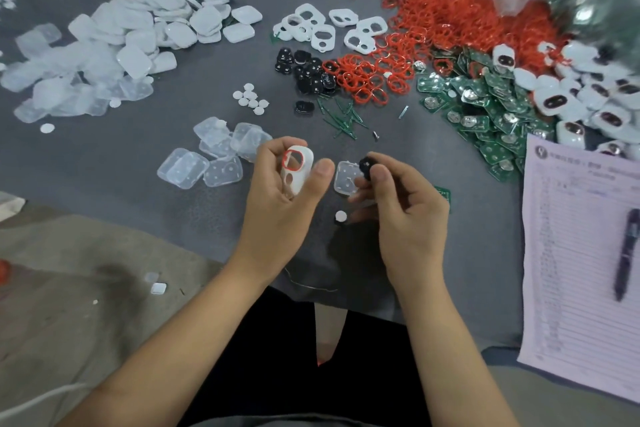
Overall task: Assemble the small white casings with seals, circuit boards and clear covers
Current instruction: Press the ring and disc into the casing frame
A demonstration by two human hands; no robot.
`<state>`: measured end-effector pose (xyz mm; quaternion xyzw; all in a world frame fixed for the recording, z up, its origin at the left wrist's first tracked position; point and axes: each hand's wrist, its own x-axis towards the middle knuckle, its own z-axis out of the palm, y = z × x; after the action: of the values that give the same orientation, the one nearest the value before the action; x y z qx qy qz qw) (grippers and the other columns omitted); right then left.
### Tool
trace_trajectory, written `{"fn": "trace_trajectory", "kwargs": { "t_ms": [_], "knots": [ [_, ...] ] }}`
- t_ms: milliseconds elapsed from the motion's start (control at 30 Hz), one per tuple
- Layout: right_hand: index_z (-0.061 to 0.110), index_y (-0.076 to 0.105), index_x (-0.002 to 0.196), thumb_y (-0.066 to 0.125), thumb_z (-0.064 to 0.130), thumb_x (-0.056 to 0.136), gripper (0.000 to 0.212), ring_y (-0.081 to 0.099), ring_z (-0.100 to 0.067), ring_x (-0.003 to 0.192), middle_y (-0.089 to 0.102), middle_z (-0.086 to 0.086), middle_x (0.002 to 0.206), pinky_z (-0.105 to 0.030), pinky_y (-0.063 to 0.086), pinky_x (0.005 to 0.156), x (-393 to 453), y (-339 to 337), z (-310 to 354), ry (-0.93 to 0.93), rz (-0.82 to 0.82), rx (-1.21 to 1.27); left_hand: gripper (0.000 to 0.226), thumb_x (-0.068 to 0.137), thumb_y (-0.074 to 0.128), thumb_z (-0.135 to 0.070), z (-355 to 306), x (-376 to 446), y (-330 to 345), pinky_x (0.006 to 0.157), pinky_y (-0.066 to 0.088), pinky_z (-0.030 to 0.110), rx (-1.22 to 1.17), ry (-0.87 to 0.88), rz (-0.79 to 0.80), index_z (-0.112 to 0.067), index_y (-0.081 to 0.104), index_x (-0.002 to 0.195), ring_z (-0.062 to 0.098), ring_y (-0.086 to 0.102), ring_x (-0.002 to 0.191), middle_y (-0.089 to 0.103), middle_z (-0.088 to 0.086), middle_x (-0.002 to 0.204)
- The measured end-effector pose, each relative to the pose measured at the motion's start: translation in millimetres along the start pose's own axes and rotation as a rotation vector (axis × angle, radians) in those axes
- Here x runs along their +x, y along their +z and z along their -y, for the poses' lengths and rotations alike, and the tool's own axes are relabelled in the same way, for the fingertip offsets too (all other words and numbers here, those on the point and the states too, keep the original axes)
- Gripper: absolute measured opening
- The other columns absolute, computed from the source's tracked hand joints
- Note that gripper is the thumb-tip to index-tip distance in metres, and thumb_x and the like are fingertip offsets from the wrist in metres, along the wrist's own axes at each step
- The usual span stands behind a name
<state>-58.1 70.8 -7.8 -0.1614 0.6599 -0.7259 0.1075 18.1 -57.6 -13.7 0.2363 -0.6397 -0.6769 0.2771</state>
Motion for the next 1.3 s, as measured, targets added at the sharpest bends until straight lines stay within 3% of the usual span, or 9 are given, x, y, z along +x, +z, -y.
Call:
{"fn": "trace_trajectory", "kwargs": {
  "t_ms": [133,233,367,467,733,867,1033,1167,1300],
  "knots": [
    [0.016,0.066,0.123,0.058,-0.003,0.101,0.030,0.074,-0.018,0.073,0.077,-0.005,0.091,-0.027,0.060,0.059,-0.8,-2.3,0.4,0.001,0.061,0.047,0.035,0.097,0.050,-0.051,-3.9,5.6,-2.5,0.049,0.036,0.024,-0.260,-0.140,0.120,-0.020,0.058,0.111,0.012,0.044,0.054,0.045,-0.008,0.068],
    [0.018,0.065,0.122,0.061,-0.001,0.101,0.029,0.072,-0.017,0.073,0.076,-0.007,0.091,-0.027,0.058,0.061,-2.4,-2.3,1.2,-0.036,0.088,0.013,0.047,0.103,0.035,-0.051,-1.1,10.3,-5.6,0.051,0.041,0.024,-0.280,-0.205,0.137,-0.019,0.068,0.111,0.013,0.052,0.060,0.058,-0.003,0.077],
    [0.016,0.067,0.120,0.064,0.004,0.100,0.024,0.073,-0.012,0.080,0.078,-0.003,0.093,-0.026,0.057,0.066,-3.8,-0.5,2.4,-0.031,0.096,-0.061,0.039,0.107,0.039,-0.046,1.8,8.7,-6.1,0.052,0.044,0.023,-0.156,-0.143,0.156,-0.022,0.065,0.125,0.012,0.055,0.061,0.072,-0.003,0.094],
    [0.017,0.065,0.124,0.064,0.003,0.099,0.028,0.074,-0.013,0.083,0.078,0.002,0.091,-0.032,0.059,0.071,-3.4,-0.9,3.6,-0.029,0.104,-0.100,0.039,0.105,0.040,-0.046,1.5,10.9,-5.6,0.054,0.047,0.026,-0.213,-0.161,0.171,-0.023,0.058,0.131,0.017,0.061,0.064,0.076,0.005,0.103],
    [0.019,0.066,0.125,0.062,0.001,0.099,0.031,0.071,-0.017,0.080,0.074,0.002,0.086,-0.041,0.059,0.071,-3.9,-0.4,3.8,-0.028,0.100,-0.150,0.040,0.105,0.035,-0.040,5.0,11.7,-8.7,0.054,0.047,0.025,-0.296,-0.185,0.217,-0.021,0.062,0.126,0.017,0.062,0.065,0.076,0.006,0.105],
    [0.019,0.073,0.106,0.057,-0.001,0.098,0.027,0.072,-0.017,0.083,0.074,0.005,0.091,-0.045,0.059,0.070,-3.9,-1.5,3.0,-0.051,0.083,-0.156,0.041,0.102,0.040,-0.045,5.8,11.5,-9.5,0.054,0.046,0.026,-0.290,-0.184,0.243,-0.022,0.063,0.126,0.019,0.062,0.066,0.075,0.011,0.107],
    [0.018,0.075,0.108,0.076,0.007,0.093,0.019,0.075,-0.018,0.095,0.078,0.003,0.099,-0.040,0.062,0.081,-2.2,1.4,2.8,-0.077,0.089,-0.153,0.041,0.100,0.042,-0.046,4.0,10.8,-9.6,0.056,0.048,0.028,-0.236,-0.180,0.260,-0.025,0.068,0.124,0.020,0.063,0.070,0.072,0.006,0.102],
    [0.014,0.077,0.101,0.074,0.015,0.092,0.010,0.070,-0.009,0.069,0.077,0.003,0.082,-0.024,0.053,0.063,-7.0,-0.1,5.9,-0.163,0.039,-0.059,0.031,0.112,0.041,-0.027,1.4,7.8,-10.4,0.060,0.052,0.025,0.008,-0.085,0.274,-0.018,0.067,0.125,0.014,0.069,0.071,0.076,0.001,0.094],
    [0.010,0.078,0.106,0.072,0.014,0.092,0.016,0.063,-0.024,0.059,0.070,-0.013,0.086,-0.032,0.051,0.049,-10.7,1.0,8.5,-0.175,0.090,-0.026,0.025,0.111,0.048,-0.027,-2.4,5.2,-7.2,0.046,0.049,0.024,0.063,-0.089,0.270,-0.017,0.070,0.110,0.018,0.068,0.054,0.072,0.000,0.078]
  ]
}}
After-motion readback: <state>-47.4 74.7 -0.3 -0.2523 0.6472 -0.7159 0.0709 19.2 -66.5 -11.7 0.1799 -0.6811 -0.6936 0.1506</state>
